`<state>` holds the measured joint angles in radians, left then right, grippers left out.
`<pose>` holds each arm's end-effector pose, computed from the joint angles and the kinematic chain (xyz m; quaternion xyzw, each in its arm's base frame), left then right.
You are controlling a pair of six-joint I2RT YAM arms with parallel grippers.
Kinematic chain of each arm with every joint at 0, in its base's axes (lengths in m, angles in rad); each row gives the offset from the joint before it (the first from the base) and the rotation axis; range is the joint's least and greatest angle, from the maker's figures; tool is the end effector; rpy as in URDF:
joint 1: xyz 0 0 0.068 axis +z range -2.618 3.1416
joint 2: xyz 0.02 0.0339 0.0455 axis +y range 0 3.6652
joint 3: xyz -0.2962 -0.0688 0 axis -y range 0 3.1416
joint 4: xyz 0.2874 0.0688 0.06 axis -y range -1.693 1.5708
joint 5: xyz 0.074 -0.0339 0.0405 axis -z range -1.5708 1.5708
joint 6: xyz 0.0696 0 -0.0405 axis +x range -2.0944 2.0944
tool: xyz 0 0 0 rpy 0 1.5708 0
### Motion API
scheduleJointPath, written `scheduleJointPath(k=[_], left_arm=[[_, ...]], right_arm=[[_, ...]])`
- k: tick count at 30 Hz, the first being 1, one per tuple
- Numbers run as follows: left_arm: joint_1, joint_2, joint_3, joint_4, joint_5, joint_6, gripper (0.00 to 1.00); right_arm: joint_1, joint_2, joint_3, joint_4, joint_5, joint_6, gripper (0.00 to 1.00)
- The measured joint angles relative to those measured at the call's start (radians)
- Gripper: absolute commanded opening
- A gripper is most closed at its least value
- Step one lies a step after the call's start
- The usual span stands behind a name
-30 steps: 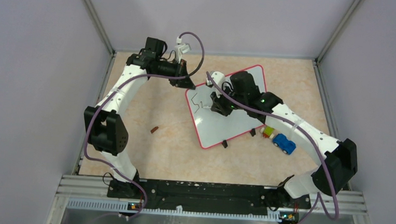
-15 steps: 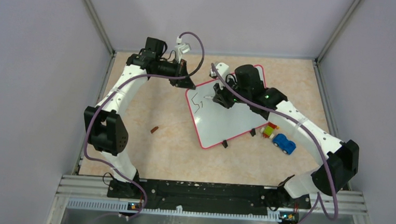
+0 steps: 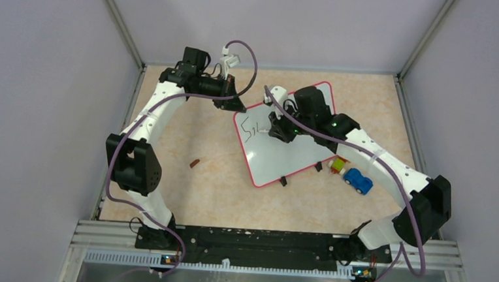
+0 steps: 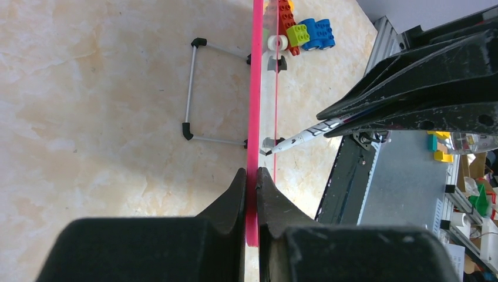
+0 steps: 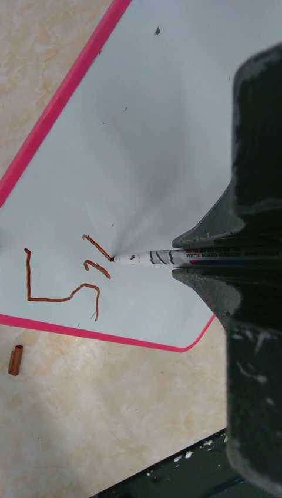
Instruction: Write a sentence on the whiteboard
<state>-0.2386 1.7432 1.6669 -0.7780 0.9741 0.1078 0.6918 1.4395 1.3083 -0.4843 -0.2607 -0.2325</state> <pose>0.4103 -0.1590 0.3579 0.3043 0.7869 -0.4576 0.2806 0.2884 0.2622 0.3475 -0.4461 0.7615 0.2162 0.4175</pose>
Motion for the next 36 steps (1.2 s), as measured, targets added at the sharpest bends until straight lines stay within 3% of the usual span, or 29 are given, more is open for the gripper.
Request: scheduleJointPath(k=[36], left_arm=[[0.000, 0.000, -0.001, 0.000, 0.001, 0.000, 0.00]], right_arm=[[-0.029, -0.006, 0.018, 0.001, 0.017, 0.016, 0.00]])
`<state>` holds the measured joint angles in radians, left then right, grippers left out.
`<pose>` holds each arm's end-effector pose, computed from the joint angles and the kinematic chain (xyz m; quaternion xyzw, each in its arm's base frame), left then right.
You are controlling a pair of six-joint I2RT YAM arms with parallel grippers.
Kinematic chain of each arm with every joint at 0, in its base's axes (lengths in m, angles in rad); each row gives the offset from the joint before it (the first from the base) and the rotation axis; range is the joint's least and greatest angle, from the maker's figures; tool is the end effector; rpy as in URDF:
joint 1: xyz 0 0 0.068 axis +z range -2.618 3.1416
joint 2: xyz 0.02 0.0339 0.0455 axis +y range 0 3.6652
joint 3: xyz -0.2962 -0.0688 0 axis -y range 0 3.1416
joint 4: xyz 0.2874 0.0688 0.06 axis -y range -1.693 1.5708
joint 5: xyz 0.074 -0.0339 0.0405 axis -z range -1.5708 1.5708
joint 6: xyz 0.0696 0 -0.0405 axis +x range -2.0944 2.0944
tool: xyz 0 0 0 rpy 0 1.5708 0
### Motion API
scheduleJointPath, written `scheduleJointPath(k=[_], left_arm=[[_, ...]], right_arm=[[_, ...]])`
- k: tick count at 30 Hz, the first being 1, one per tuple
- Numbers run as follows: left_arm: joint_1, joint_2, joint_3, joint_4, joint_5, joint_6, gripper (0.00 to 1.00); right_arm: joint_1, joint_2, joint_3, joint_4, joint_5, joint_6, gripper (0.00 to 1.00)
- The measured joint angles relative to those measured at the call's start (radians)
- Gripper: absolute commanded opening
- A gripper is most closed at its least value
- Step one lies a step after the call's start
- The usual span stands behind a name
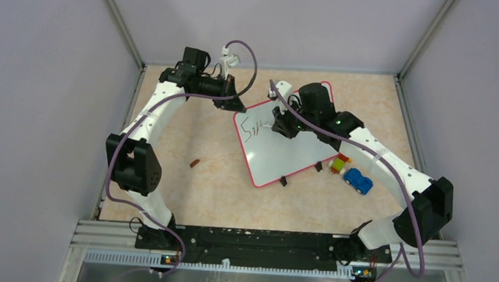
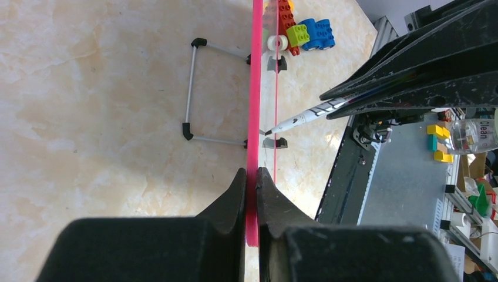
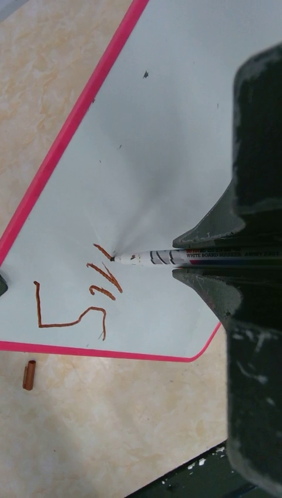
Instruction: Write a sentence on the whiteboard
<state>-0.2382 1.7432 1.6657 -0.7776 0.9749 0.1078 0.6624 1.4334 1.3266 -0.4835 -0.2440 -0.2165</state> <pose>0.4103 -0.1589 0.3576 0.3041 0.7870 -0.4579 0.2802 0.2965 0.2526 0.3571 -0.4244 0.7681 0.2080 0.4320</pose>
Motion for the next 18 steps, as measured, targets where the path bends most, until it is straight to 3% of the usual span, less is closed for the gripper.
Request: scheduleJointPath(k=[18], left_arm=[[0.000, 0.000, 0.000, 0.000, 0.001, 0.004, 0.00]], right_arm=[[0.003, -0.013, -0.054, -0.027, -0.051, 0.001, 0.00]])
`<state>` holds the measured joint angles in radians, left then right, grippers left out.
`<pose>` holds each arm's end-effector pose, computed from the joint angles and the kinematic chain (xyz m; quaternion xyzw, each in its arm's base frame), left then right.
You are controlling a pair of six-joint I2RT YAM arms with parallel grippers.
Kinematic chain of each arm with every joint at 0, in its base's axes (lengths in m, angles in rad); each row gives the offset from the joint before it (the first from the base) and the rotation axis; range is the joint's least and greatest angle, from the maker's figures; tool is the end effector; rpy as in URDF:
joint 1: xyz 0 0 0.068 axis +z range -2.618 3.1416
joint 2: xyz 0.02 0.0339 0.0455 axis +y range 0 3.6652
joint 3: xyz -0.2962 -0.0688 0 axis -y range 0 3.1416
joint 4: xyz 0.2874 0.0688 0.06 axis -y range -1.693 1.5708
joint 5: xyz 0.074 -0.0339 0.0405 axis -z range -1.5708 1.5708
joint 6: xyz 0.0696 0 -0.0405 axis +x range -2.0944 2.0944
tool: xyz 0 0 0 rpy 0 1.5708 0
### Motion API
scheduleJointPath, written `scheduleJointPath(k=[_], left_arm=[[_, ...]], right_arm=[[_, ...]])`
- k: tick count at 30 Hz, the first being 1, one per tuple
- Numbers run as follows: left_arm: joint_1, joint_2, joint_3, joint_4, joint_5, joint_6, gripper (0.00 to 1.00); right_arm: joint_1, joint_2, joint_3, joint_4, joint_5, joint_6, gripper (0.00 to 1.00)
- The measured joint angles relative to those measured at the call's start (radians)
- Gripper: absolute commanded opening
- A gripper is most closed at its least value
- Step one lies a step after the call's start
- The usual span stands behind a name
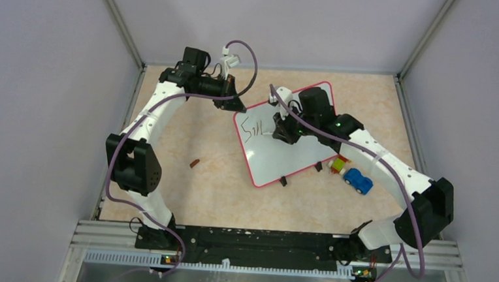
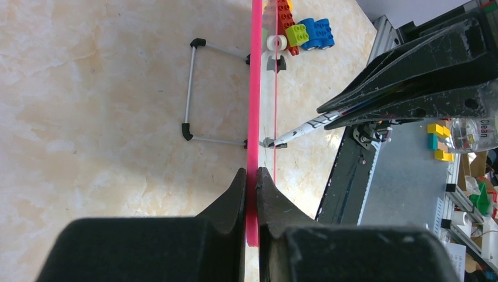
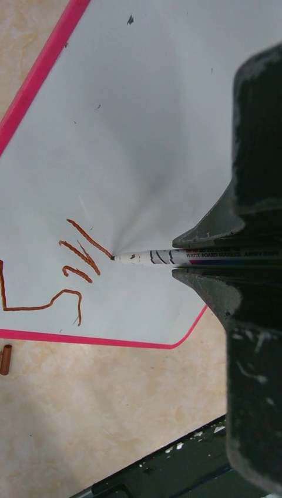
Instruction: Write a sentence on the whiteboard
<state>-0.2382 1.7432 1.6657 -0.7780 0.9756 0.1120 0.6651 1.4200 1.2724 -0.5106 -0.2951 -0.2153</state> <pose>0.4102 -0.1589 0.3576 0.3057 0.7862 -0.4577 0.2809 0.2864 0.2503 0.3374 -0.4370 0.7757 0.2258 0.3954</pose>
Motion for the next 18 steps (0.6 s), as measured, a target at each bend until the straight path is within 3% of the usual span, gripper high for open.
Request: scheduleJointPath(k=[18], left_arm=[[-0.015, 0.000, 0.000, -0.004, -0.005, 0.022, 0.00]], right_arm=[[-0.055, -0.027, 0.020, 0.002, -0.052, 0.011, 0.00]])
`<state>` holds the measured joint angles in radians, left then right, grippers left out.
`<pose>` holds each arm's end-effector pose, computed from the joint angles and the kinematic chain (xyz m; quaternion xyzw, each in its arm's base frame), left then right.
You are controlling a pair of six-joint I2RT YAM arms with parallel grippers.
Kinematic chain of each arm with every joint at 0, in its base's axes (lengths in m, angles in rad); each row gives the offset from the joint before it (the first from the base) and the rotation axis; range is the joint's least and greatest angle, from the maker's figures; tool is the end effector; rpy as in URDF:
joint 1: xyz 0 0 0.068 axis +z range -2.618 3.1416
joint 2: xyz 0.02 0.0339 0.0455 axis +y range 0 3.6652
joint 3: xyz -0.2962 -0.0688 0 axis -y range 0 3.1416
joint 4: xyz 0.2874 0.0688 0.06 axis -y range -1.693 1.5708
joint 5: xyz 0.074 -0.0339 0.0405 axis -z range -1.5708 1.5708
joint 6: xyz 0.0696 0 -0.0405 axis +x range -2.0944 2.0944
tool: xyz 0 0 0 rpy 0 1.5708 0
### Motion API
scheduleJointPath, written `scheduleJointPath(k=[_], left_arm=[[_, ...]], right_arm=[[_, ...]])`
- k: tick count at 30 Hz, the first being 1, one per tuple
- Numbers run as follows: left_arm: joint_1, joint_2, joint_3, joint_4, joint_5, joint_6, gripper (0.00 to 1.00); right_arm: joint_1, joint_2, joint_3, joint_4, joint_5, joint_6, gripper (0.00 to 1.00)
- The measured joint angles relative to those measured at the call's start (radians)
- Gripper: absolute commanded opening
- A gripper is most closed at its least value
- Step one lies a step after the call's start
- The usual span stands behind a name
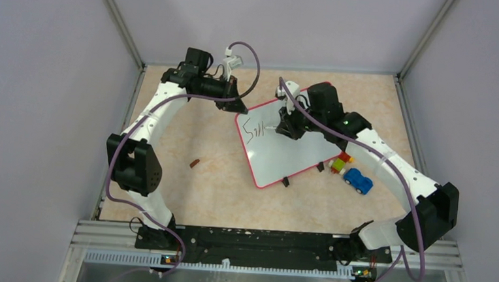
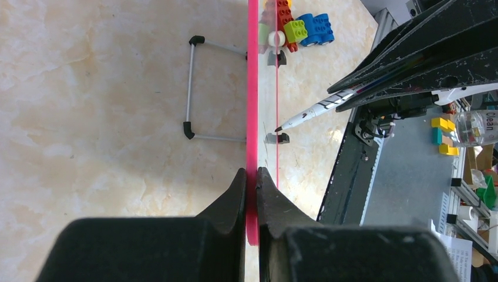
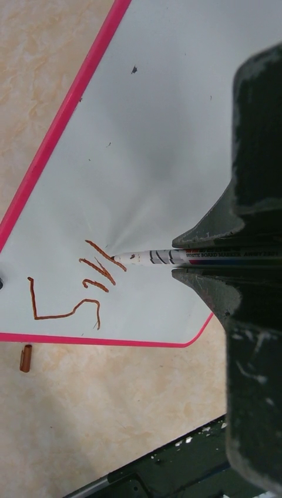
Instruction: Write a sentence on the whiteboard
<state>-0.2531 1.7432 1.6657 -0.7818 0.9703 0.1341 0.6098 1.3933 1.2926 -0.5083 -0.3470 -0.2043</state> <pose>0.4077 -0.1648 0.3570 0.3189 0.7825 -0.4547 0.2816 0.2931 0.2336 0.3561 -0.4191 0.7703 0.2417 0.4155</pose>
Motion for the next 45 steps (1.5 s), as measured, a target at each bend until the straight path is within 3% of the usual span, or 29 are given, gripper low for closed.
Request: scheduleJointPath(k=[45], left_arm=[[-0.010, 0.000, 0.000, -0.002, -0.018, 0.008, 0.00]], right_arm=[[-0.016, 0.007, -0.004, -0.033, 0.045, -0.056, 0.00]])
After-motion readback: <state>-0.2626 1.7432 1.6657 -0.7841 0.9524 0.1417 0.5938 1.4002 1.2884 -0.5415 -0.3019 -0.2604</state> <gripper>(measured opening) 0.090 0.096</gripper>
